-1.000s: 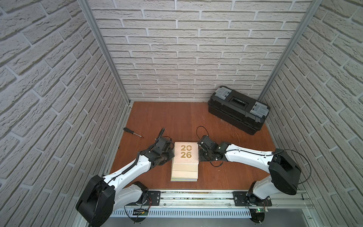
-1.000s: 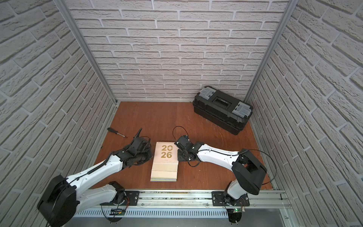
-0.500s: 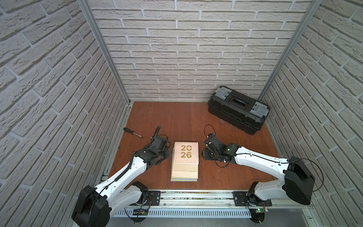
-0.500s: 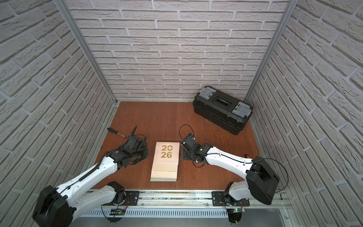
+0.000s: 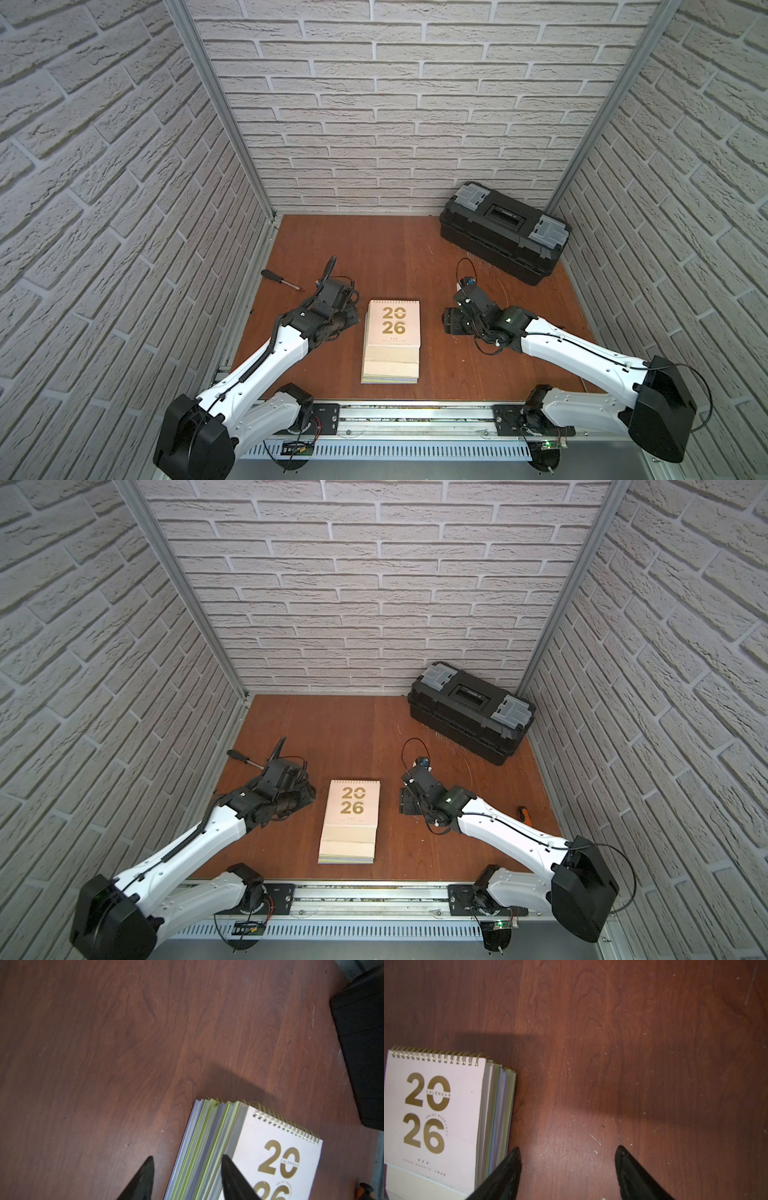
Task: Stack the calendars
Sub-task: Reset both arms
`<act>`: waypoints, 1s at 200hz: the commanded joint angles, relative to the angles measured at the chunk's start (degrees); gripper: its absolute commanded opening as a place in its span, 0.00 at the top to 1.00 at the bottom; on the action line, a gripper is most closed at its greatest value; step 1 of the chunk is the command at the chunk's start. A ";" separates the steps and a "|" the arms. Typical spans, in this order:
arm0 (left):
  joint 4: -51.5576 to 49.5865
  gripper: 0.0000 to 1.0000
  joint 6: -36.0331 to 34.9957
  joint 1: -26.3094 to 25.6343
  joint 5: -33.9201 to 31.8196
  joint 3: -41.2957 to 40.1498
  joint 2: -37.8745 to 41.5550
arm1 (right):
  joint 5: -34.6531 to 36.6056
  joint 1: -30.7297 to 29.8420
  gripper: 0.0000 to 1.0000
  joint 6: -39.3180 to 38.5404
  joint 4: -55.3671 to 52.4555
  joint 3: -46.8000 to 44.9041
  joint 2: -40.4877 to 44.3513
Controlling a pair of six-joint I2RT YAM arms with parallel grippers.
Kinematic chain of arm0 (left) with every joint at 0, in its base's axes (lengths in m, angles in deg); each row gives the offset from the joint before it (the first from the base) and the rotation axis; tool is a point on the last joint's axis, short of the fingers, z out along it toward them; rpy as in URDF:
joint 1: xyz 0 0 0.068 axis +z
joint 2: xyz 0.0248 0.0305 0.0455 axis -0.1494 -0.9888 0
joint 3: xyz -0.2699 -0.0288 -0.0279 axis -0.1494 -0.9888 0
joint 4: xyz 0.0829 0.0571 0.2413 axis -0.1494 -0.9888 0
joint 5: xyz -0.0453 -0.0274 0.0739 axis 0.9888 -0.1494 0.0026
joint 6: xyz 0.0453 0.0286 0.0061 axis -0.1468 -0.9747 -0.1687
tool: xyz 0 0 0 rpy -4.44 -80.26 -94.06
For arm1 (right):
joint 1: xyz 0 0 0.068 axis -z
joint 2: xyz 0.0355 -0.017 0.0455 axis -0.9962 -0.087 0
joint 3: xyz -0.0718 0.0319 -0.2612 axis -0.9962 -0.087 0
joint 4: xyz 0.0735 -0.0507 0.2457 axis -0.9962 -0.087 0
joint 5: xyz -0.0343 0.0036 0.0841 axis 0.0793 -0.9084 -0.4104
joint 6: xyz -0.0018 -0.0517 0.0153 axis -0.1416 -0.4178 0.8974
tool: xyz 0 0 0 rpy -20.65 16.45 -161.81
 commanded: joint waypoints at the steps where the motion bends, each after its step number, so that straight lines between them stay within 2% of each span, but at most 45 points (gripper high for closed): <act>1: -1.74 0.41 -2.76 0.88 -2.33 2.66 -1.27 | 2.17 2.31 0.19 -4.63 0.14 -0.88 2.58; 18: -1.24 0.33 -3.41 1.65 -2.59 3.06 -1.81 | 2.87 4.34 0.12 -6.17 -0.41 -0.87 3.74; 36: -0.57 0.20 -4.09 2.87 -2.38 3.24 -2.37 | 3.96 6.24 0.01 -7.25 -0.92 -0.57 4.64; 59: -0.25 0.13 -5.60 4.87 -1.65 3.97 -3.11 | 5.26 9.13 0.00 -8.10 -1.08 -0.39 5.47; 81: -0.10 0.02 -7.54 6.90 -1.72 4.55 -3.49 | 7.13 11.82 0.00 -8.51 -0.57 -0.53 5.79; 129: 3.30 0.02 -12.69 12.21 -3.12 3.36 -2.16 | 15.65 16.22 0.00 -11.04 3.82 -2.29 6.72; 151: 6.20 0.02 -16.23 13.50 -6.55 2.14 -0.97 | 19.67 17.59 0.00 -13.18 7.95 -4.17 7.10; 176: 9.67 0.02 -22.48 13.82 -11.88 1.27 -0.25 | 20.91 20.76 0.00 -15.13 11.43 -4.87 7.48; 200: 18.57 0.02 -29.55 14.48 -15.36 -2.15 1.47 | 23.58 23.24 0.00 -17.49 18.37 -6.70 7.50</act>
